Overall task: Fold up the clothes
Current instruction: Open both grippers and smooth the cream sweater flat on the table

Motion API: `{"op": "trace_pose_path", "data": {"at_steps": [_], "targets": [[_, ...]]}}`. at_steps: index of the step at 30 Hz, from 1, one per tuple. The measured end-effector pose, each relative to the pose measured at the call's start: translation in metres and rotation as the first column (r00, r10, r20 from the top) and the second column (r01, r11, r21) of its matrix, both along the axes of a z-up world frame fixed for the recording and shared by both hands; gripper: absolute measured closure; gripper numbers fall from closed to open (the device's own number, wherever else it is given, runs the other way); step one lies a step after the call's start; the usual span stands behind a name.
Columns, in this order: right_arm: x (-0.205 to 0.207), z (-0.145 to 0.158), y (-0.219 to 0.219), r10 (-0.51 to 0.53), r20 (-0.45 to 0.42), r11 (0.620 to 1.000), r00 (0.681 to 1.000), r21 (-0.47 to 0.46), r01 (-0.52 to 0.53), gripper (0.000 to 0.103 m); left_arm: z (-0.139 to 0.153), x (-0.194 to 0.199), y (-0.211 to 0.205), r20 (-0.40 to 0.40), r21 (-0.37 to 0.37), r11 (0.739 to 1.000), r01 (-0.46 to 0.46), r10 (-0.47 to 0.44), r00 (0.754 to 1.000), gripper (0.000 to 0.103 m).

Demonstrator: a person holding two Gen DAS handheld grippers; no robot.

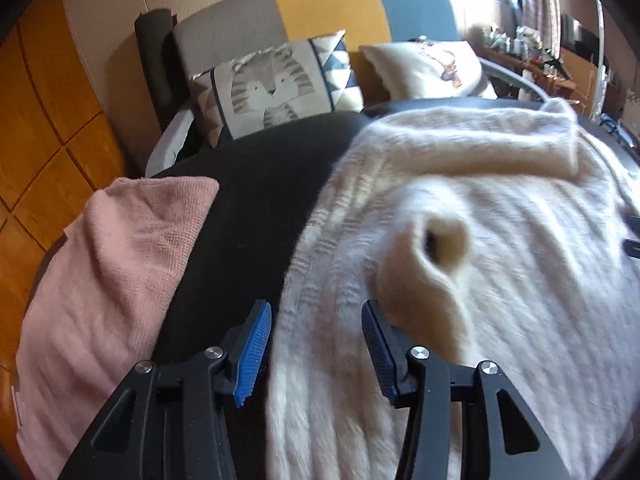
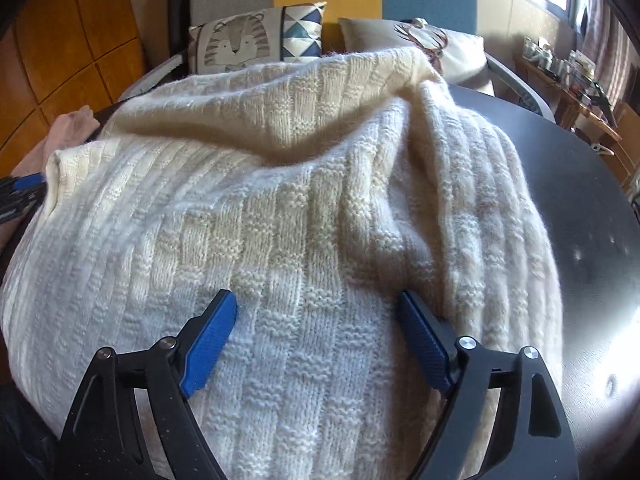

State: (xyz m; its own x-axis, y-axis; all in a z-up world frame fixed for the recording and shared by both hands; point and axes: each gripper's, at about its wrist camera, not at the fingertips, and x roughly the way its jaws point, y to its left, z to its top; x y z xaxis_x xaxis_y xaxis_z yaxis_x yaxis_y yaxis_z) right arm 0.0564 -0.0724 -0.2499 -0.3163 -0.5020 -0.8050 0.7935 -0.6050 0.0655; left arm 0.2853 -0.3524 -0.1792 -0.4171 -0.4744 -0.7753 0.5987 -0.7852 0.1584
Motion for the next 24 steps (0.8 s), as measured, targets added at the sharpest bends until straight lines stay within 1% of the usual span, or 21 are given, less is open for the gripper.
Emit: {"op": "trace_pose_path", "data": {"at_steps": [3, 5, 7, 9, 10, 12, 14, 17, 21, 24], "targets": [[0.006, 0.002, 0.008, -0.024, 0.008, 1.0, 1.0, -0.01, 0.024, 0.019, 0.008, 0.014, 0.016, -0.039, 0.026, 1.0, -0.003, 0.004, 0.999, 0.054], [0.01, 0.003, 0.013, -0.041, 0.014, 0.999, 0.999, -0.017, 0.041, 0.019, 0.006, 0.022, 0.028, -0.041, 0.05, 0.999, -0.005, 0.007, 0.999, 0.054], [0.014, 0.004, 0.019, -0.057, 0.02, 0.998, 0.998, -0.024, 0.057, 0.017, -0.001, 0.027, 0.036, -0.026, 0.069, 0.998, -0.012, 0.014, 1.0, 0.054], [0.018, 0.002, 0.021, -0.047, 0.006, 0.999, 0.999, -0.018, 0.047, 0.017, -0.015, 0.031, 0.037, 0.01, 0.079, 0.996, -0.032, 0.031, 0.999, 0.054], [0.02, 0.002, 0.021, -0.038, -0.004, 0.999, 0.999, -0.014, 0.038, 0.017, -0.022, 0.036, 0.036, 0.017, 0.077, 0.996, -0.043, 0.042, 0.999, 0.053], [0.025, 0.0, 0.022, -0.022, -0.023, 1.0, 0.999, -0.005, 0.022, 0.017, -0.027, 0.046, 0.03, -0.026, 0.064, 0.997, -0.044, 0.046, 0.999, 0.053], [0.024, -0.001, 0.024, -0.017, -0.019, 1.0, 1.0, 0.0, 0.017, 0.017, -0.028, 0.051, 0.023, -0.013, 0.036, 0.997, -0.065, 0.066, 0.998, 0.052], [0.025, -0.001, 0.025, -0.033, -0.019, 0.999, 0.999, 0.008, 0.033, 0.017, -0.029, 0.055, 0.014, 0.025, -0.035, 0.996, -0.078, 0.079, 0.997, 0.052], [0.03, 0.0, 0.025, -0.07, -0.029, 0.997, 0.997, 0.013, 0.07, 0.017, -0.028, 0.066, -0.002, 0.021, -0.003, 0.992, -0.125, 0.125, 0.992, 0.053], [0.032, 0.005, 0.025, -0.097, -0.016, 0.995, 0.995, 0.023, 0.098, 0.017, -0.024, 0.072, 0.004, 0.025, -0.009, 0.992, -0.126, 0.126, 0.992, 0.053]]}}
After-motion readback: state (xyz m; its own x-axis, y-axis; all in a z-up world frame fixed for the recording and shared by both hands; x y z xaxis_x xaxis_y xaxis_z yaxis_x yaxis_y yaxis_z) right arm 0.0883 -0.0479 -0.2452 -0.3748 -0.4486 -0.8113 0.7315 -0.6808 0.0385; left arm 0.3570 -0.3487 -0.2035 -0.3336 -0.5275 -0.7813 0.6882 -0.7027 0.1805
